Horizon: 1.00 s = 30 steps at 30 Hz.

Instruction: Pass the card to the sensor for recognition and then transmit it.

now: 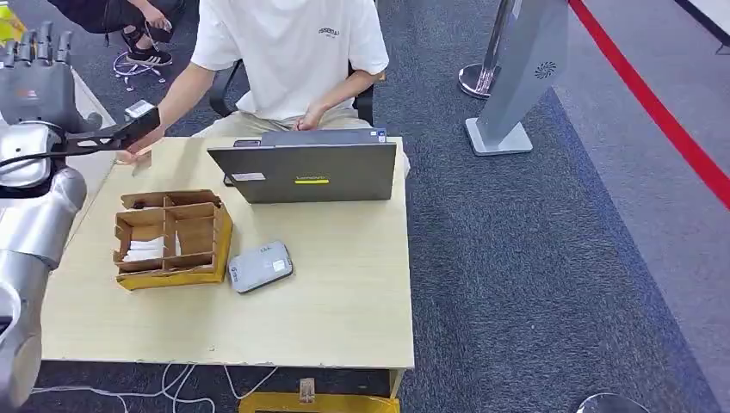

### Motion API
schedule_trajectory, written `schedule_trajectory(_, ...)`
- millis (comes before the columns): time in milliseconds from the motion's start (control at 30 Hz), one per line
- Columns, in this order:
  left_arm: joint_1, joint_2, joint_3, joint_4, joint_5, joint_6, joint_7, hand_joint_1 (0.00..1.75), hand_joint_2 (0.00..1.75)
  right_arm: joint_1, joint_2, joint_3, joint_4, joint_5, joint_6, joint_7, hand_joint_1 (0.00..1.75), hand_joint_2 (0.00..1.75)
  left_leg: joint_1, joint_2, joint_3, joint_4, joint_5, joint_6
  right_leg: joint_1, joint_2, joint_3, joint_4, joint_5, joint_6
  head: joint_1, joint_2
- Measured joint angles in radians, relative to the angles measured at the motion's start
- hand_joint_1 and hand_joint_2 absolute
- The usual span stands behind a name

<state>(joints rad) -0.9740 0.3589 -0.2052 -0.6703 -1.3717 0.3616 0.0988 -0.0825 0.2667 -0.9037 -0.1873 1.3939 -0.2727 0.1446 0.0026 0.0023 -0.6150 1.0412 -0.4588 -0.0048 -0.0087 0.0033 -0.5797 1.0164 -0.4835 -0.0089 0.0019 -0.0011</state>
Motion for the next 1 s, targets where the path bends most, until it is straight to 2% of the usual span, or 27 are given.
schedule_trajectory(133,0.086,-0.026,0.0,-0.093,0.043,-0.003,-0.04,0.0,1.75,0.0,0.0,0.0,0.0,-0.008,-0.006,0.003,0.0,1.75,-0.001,0.0,0.0,0.0,0.0,0.0,0.0,0.0,0.0,0.0,0.0,0.0,0.0,0.0)
schedule_trajectory(300,0.264,-0.061,-0.001,-0.343,0.07,-0.046,-0.042,0.0,1.75,0.0,0.0,-0.004,0.0,-0.022,-0.018,0.005,0.0,1.75,-0.001,0.001,-0.001,0.0,-0.001,0.0,-0.001,0.001,-0.001,-0.001,0.0,0.0,0.001,0.0)
schedule_trajectory(367,0.295,-0.064,-0.002,-0.395,0.072,-0.052,-0.036,0.0,1.75,0.001,0.0,-0.005,0.0,-0.022,-0.018,0.005,0.0,1.75,-0.001,0.001,-0.001,0.0,-0.001,0.0,-0.001,0.001,-0.001,-0.001,0.0,0.0,0.001,0.0)
schedule_trajectory(433,0.327,-0.066,-0.002,-0.447,0.086,-0.057,-0.063,0.0,1.75,0.0,0.0,-0.008,0.0,-0.034,-0.023,0.008,0.0,1.75,-0.001,0.0,-0.001,0.0,-0.001,0.0,-0.001,0.0,-0.001,-0.001,0.0,0.0,0.0,0.0)
schedule_trajectory(500,0.398,-0.067,-0.012,-0.562,0.1,-0.105,-0.097,0.0,1.75,0.0,0.0,-0.018,0.0,-0.059,-0.039,0.011,0.0,1.75,-0.001,0.001,0.0,-0.001,-0.001,0.0,-0.001,0.001,0.0,-0.001,0.0,0.0,0.0,0.0)
schedule_trajectory(567,0.447,-0.062,-0.024,-0.636,0.097,-0.148,-0.099,0.0,1.75,0.001,0.001,-0.027,0.0,-0.073,-0.049,0.014,0.0,1.75,-0.001,0.001,0.0,-0.001,-0.001,0.0,-0.001,0.001,0.0,-0.001,-0.001,0.0,0.0,0.0)
schedule_trajectory(600,0.493,-0.059,-0.04,-0.699,0.096,-0.192,-0.098,0.0,1.75,0.001,0.001,-0.034,0.0,-0.082,-0.057,0.016,0.0,1.75,-0.001,0.001,-0.001,-0.001,-0.001,0.0,-0.001,0.001,0.0,-0.001,-0.001,0.001,0.0,0.0)
schedule_trajectory(667,0.591,-0.026,-0.083,-0.835,0.103,-0.26,-0.093,0.0,1.75,0.001,0.003,-0.05,0.0,-0.101,-0.072,0.018,0.0,1.75,-0.001,0.003,-0.001,-0.001,-0.002,-0.001,-0.001,0.003,-0.002,-0.001,-0.001,0.001,0.0,0.0)
schedule_trajectory(800,0.747,0.081,-0.118,-1.048,0.152,-0.343,-0.09,0.0,1.75,0.003,0.009,-0.074,0.0,-0.127,-0.092,0.019,0.0,1.75,0.0,0.004,-0.001,-0.001,-0.003,-0.002,-0.001,0.004,-0.003,-0.001,-0.002,0.0,-0.001,0.0)
schedule_trajectory(900,0.81,0.156,-0.118,-1.14,0.202,-0.421,-0.09,0.0,1.75,0.002,0.009,-0.084,0.001,-0.13,-0.095,0.019,0.0,1.75,0.0,0.003,-0.001,-0.002,-0.003,-0.002,0.0,0.002,-0.002,-0.001,-0.004,-0.001,-0.001,0.0)
schedule_trajectory(1000,0.84,0.206,-0.118,-1.173,0.221,-0.455,-0.09,0.0,1.75,0.002,0.01,-0.087,0.001,-0.129,-0.095,0.019,0.0,1.75,0.0,0.002,-0.001,-0.002,-0.003,-0.003,0.0,0.002,-0.002,0.0,-0.004,-0.001,0.0,0.0)
